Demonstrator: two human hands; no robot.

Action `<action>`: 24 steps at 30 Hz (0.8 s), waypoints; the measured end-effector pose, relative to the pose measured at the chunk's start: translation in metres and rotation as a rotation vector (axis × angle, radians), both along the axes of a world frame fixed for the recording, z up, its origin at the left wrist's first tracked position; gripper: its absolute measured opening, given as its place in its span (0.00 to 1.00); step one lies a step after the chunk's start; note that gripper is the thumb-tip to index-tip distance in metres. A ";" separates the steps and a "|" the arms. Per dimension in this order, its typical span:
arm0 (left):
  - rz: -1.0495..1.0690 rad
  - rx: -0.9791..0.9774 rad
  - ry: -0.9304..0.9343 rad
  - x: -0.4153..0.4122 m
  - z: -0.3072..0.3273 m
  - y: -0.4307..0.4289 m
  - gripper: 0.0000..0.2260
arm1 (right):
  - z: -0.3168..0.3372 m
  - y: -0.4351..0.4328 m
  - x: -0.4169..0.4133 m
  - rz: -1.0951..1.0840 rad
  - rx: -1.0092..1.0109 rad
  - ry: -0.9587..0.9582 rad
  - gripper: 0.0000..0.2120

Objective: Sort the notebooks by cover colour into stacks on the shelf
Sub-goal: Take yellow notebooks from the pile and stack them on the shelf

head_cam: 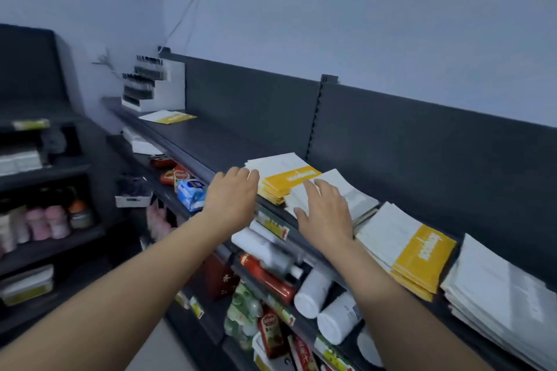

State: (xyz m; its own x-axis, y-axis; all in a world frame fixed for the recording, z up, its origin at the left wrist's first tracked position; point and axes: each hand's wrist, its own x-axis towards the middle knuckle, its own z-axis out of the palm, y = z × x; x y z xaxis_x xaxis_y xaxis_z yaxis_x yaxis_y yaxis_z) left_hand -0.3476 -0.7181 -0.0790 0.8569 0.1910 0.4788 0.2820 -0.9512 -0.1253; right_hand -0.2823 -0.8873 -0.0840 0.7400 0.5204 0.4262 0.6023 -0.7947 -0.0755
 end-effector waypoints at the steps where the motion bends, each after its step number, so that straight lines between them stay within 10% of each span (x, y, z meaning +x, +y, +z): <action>1: 0.015 0.006 -0.006 -0.002 0.000 0.017 0.20 | 0.000 0.017 0.000 0.017 -0.001 -0.001 0.27; 24: 0.246 -0.024 0.036 0.004 -0.019 0.346 0.22 | -0.017 0.360 0.039 0.183 -0.064 0.040 0.26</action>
